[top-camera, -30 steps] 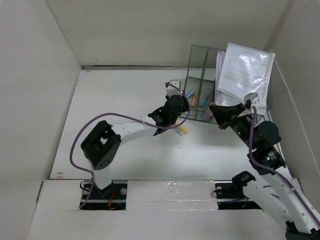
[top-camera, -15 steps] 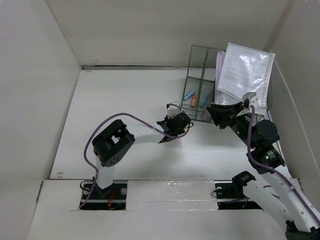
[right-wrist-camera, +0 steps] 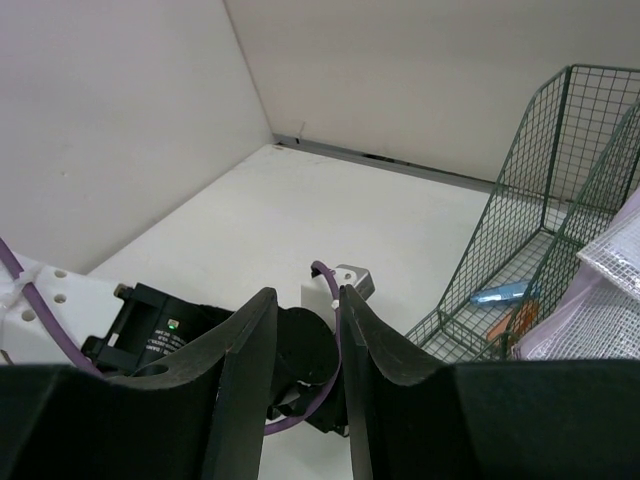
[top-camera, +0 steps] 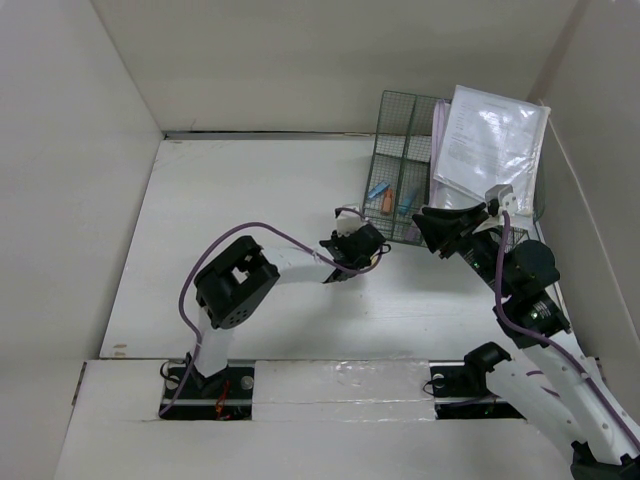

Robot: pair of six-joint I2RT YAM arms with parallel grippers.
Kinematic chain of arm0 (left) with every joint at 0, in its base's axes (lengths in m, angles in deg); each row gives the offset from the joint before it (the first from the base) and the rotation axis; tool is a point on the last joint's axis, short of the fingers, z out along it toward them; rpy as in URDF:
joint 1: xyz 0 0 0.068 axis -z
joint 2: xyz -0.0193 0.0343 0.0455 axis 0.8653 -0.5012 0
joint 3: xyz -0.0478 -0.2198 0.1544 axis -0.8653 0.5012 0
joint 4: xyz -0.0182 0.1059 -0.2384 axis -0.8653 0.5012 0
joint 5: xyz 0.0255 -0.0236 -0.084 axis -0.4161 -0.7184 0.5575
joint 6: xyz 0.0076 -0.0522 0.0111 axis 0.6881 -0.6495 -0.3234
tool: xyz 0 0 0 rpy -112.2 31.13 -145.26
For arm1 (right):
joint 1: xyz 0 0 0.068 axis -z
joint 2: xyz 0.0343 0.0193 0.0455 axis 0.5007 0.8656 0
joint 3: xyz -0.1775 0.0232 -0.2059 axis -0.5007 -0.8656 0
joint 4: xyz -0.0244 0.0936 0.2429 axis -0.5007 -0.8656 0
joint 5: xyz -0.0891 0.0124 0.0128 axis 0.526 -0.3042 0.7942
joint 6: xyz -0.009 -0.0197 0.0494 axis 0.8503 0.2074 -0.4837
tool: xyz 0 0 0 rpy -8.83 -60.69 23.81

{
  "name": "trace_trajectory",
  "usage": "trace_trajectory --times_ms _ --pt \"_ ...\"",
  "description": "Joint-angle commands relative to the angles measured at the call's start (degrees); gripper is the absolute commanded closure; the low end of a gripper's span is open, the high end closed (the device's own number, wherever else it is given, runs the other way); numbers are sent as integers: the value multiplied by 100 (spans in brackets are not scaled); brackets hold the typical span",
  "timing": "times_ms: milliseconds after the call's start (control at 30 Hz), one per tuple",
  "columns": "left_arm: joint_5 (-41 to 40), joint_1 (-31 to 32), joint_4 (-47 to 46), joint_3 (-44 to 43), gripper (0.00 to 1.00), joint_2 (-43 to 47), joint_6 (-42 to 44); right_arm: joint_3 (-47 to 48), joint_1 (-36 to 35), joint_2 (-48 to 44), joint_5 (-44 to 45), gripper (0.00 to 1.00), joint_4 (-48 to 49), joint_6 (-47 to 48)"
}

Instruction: Organize the desk

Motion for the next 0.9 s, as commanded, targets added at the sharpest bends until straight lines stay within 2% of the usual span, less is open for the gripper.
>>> trace_trajectory --times_ms 0,133,400,467,500,667,867 --pt "-91 9 378 -211 69 -108 75 40 -57 -7 -73 63 269 3" --pt "-213 9 598 -229 64 -144 154 40 -57 28 -108 63 286 20" --pt "-346 9 827 9 65 -108 321 40 -57 45 -117 63 313 -6" --pt "-337 9 810 44 72 -126 339 49 -57 54 -125 63 313 -6" --pt "-337 9 809 44 72 -126 339 49 -57 54 -125 63 313 -6" --pt "-442 9 906 61 100 -4 330 40 -57 54 -90 63 322 -6" --pt "-723 9 994 281 100 662 330 32 -57 37 -73 63 304 3"
